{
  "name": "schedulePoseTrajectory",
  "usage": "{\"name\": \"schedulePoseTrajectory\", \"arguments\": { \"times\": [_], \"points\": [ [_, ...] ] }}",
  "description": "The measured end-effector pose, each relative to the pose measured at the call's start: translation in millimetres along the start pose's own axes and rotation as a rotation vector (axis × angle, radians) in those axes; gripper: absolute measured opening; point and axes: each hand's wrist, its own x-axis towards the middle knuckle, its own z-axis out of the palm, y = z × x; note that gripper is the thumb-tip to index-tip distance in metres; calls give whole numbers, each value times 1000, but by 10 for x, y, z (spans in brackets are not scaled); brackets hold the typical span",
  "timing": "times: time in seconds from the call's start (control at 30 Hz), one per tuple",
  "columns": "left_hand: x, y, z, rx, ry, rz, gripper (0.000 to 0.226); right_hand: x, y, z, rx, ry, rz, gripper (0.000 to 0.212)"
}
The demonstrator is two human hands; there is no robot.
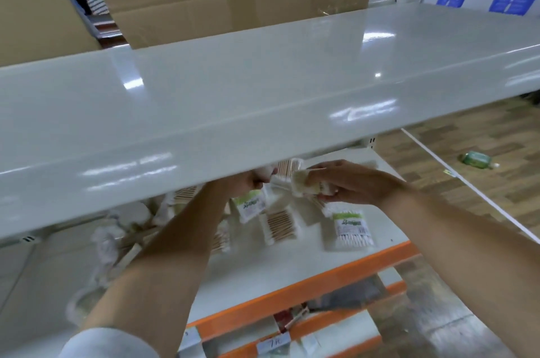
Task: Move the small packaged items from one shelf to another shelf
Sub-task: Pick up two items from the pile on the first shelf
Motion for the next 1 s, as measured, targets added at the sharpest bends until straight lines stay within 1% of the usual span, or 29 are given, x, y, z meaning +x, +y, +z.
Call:
{"name": "schedulePoseTrajectory", "arguments": {
  "times": [0.1,0.17,0.23,0.27,0.33,0.37,0.43,0.47,0.5,0.6,0.63,0.67,0.77,0.87,1.0],
  "points": [
    [-234,-58,38,-70,-24,-22,38,43,-28,129,-20,-37,6,38],
    [-375,-99,4,-75,-9,-25,49,72,-24,193,-21,-58,-17,31],
    [-470,-127,-26,-143,21,-51,47,83,-30,263,-25,-84,-30,20],
    [-506,-151,-32,-181,33,-57,44,99,-27,293,-43,-84,-40,23],
    [-565,-202,-63,-244,45,-57,39,138,-10,327,-62,-66,-49,39],
    [-584,-230,-94,-266,41,-51,42,148,-13,350,-58,-54,-54,38],
    [-637,-278,-145,-285,16,-32,50,178,-11,386,-61,-37,-70,20],
    [-664,-299,-164,-287,12,-27,52,199,-14,404,-73,-21,-69,16],
    [-691,-323,-180,-296,17,-30,52,219,-17,427,-92,-4,-68,19],
    [-792,-417,-227,-349,18,-40,48,279,-12,508,-158,47,-76,53],
    [-822,-458,-253,-362,28,-40,46,289,-4,534,-169,49,-84,59],
    [-849,-495,-278,-364,45,-40,45,304,11,552,-172,47,-91,57],
    [-933,-563,-346,-317,102,-51,48,315,50,571,-165,-7,-84,38],
    [-1024,-575,-367,-283,136,-10,57,321,83,597,-182,-70,-96,43],
    [-1128,-597,-455,-242,185,78,64,323,88,682,-132,-47,-125,56]
  ]
}}
